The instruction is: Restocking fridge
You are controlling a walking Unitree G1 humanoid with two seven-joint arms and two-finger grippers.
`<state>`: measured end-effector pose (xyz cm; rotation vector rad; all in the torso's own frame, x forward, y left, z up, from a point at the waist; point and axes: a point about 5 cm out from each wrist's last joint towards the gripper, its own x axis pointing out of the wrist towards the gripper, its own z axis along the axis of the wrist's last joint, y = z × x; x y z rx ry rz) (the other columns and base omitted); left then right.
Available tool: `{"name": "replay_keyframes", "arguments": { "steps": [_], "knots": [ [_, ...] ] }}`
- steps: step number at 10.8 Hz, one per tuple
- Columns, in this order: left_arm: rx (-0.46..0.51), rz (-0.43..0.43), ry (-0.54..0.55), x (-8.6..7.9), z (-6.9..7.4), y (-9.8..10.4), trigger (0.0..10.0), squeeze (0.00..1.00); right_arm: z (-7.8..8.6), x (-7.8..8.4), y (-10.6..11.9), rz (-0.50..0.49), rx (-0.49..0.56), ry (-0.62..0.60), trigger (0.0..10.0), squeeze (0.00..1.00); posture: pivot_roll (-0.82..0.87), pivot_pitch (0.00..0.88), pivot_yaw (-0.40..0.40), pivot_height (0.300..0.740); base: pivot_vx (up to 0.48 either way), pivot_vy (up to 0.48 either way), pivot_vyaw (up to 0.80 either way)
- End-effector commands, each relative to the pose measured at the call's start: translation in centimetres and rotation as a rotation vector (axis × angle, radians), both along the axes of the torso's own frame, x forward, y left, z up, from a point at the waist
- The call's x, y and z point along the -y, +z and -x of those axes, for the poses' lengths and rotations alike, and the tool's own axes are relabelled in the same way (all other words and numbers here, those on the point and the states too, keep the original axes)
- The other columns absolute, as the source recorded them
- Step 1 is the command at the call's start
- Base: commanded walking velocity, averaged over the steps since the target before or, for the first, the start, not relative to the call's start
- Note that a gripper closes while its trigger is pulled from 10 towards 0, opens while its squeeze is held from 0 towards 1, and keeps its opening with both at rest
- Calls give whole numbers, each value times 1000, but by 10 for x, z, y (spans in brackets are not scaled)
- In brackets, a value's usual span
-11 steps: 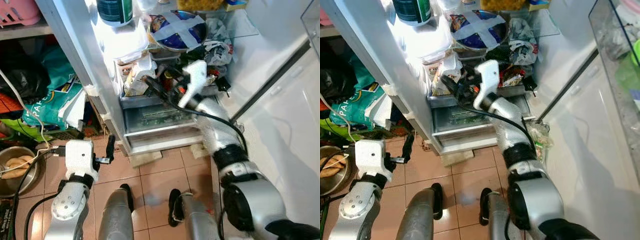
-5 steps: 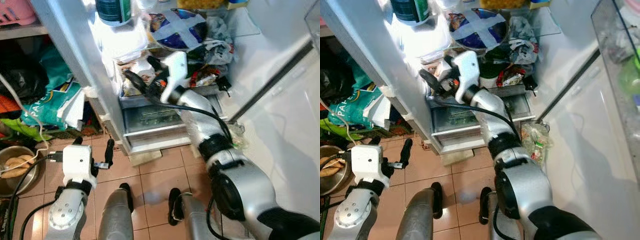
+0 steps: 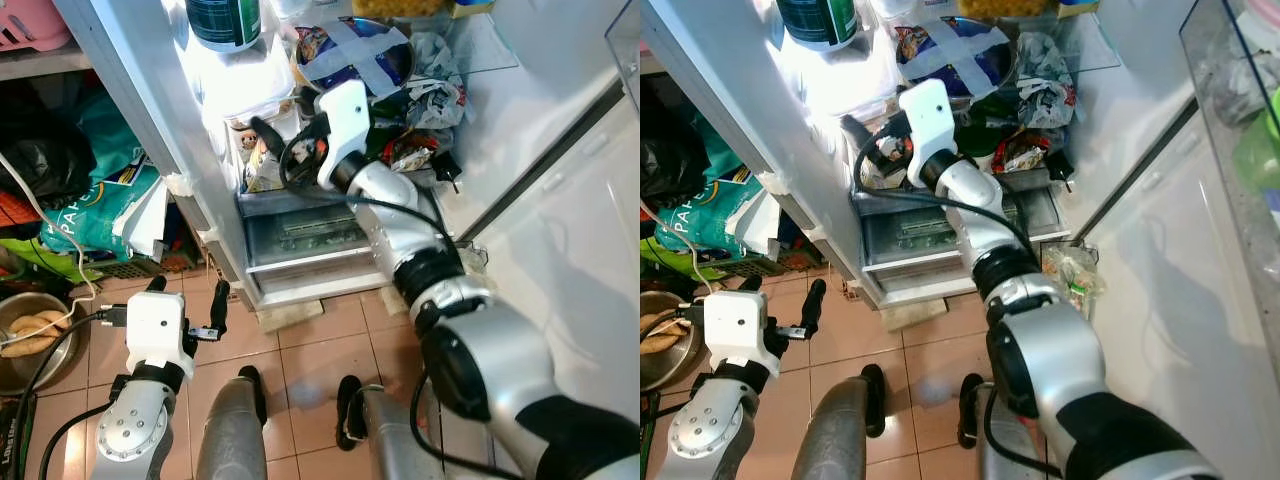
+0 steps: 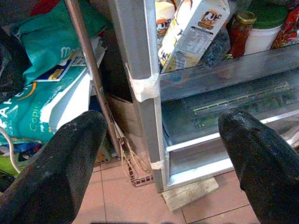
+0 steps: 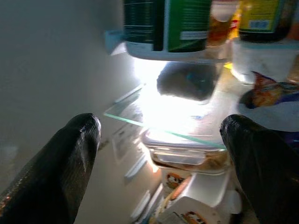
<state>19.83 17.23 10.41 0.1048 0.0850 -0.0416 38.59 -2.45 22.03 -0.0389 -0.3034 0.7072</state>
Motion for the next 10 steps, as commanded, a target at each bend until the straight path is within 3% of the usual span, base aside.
{"name": "replay_keyframes", "arguments": {
  "steps": [1, 2, 4, 6, 7, 8, 10],
  "knots": [
    [-19, -14, 9, -2, 3, -2, 10000, 0, 0, -3, 0, 11, 3, -7, 10000, 498, 272, 287, -28, 740, 0, 0, 0],
    [-17, -15, 7, -2, 3, -2, 10000, 0, 0, -4, 0, 12, 8, -10, 10000, 439, 272, 287, -28, 740, 0, 0, 0],
    [-15, -14, 6, -2, 2, -2, 10000, 0, 4, -10, 6, -37, 21, 78, 10000, 435, 272, 286, -29, 740, 0, 0, 0],
    [-17, -15, 5, -2, 3, -1, 10000, 0, 6, -12, 0, 1, 4, 113, 10000, 365, 273, 287, -29, 740, 0, 0, 0],
    [-17, -15, 6, -1, 3, -1, 10000, 0, 4, -12, -5, 59, 5, 73, 10000, 259, 274, 290, -30, 740, 0, 0, 0],
    [-18, -14, 9, -1, 4, -1, 10000, 0, 3, -11, -7, 73, -1, 41, 10000, 47, 275, 297, -31, 740, 0, 0, 0],
    [-22, -10, 11, 0, 10, 0, 10000, 0, 3, -15, -7, 93, 3, 14, 10000, 0, 275, 320, -32, 740, 0, 0, 0]
  ]
}}
